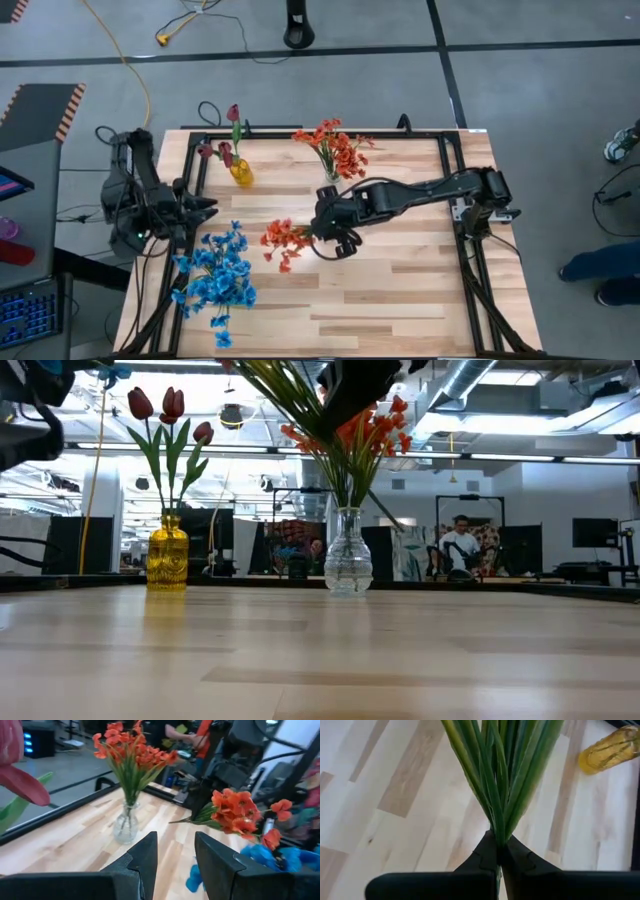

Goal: Sort flowers into vase by color
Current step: Put the orange flowers into the transparent vase

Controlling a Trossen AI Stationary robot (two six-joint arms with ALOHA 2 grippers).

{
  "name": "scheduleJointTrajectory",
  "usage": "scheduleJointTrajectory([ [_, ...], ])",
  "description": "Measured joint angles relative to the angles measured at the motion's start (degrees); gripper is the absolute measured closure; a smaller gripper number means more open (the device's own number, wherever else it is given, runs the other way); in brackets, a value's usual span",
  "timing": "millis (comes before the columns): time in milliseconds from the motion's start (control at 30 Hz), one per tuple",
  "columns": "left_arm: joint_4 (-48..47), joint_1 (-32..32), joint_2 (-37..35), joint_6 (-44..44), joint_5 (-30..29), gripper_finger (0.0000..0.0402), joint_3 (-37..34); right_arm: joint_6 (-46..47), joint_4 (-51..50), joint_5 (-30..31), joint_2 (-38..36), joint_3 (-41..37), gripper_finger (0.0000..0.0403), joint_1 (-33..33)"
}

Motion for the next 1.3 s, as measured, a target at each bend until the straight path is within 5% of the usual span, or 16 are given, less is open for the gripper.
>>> scheduleJointTrajectory([
  [600, 28.37, 27.70, 4.14, 34.43, 23.61, 0.0284, 0.00, -6.81, 4.30, -8.32, -4.23, 0.02, 0.0368, -4.16],
  [900, 41.86, 40.23, 6.77, 53.01, 42.57, 0.0284, 0.00, -8.71, 3.90, -10.76, -5.46, 0.02, 0.0368, -5.72],
  [1300, 46.55, 58.92, 7.41, 66.88, 67.97, 0.0292, 0.02, -11.09, 7.07, -13.86, -6.17, 0.00, 0.0368, -7.45],
])
